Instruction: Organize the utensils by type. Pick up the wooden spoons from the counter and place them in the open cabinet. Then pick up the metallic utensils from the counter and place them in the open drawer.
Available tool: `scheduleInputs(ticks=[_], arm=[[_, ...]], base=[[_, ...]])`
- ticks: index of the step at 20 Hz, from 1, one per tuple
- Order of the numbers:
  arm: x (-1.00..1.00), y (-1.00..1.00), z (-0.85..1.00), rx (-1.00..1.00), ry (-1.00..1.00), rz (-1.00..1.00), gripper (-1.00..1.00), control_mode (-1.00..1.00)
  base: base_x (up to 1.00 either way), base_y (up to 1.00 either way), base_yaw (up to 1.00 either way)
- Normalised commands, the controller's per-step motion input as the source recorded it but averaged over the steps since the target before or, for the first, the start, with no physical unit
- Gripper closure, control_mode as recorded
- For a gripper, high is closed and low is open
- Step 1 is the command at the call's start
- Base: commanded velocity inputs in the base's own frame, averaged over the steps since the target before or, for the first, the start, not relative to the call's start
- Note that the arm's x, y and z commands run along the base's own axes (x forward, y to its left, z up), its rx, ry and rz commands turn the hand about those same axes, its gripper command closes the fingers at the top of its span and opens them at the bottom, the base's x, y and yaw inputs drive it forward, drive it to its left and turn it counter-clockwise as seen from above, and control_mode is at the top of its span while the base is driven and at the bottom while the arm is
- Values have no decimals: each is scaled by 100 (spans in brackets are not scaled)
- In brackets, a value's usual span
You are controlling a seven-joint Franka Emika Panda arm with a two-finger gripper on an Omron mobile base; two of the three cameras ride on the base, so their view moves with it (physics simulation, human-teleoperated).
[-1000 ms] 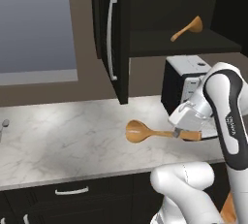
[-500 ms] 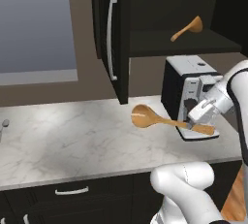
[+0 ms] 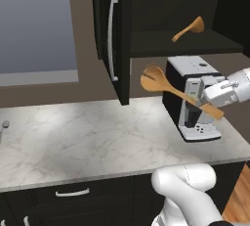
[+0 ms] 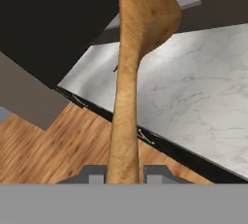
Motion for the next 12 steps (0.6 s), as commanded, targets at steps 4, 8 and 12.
scheduleInputs(ticks=[4,8,12], arm=[[0,-10,100,17,-4,-16,100,-100],[0,0,99,15,-17,-24,100,-100],[0,0,95,12,-18,-28,100,-100]], base=[[0,0,0],[0,0,0],[0,0,0]])
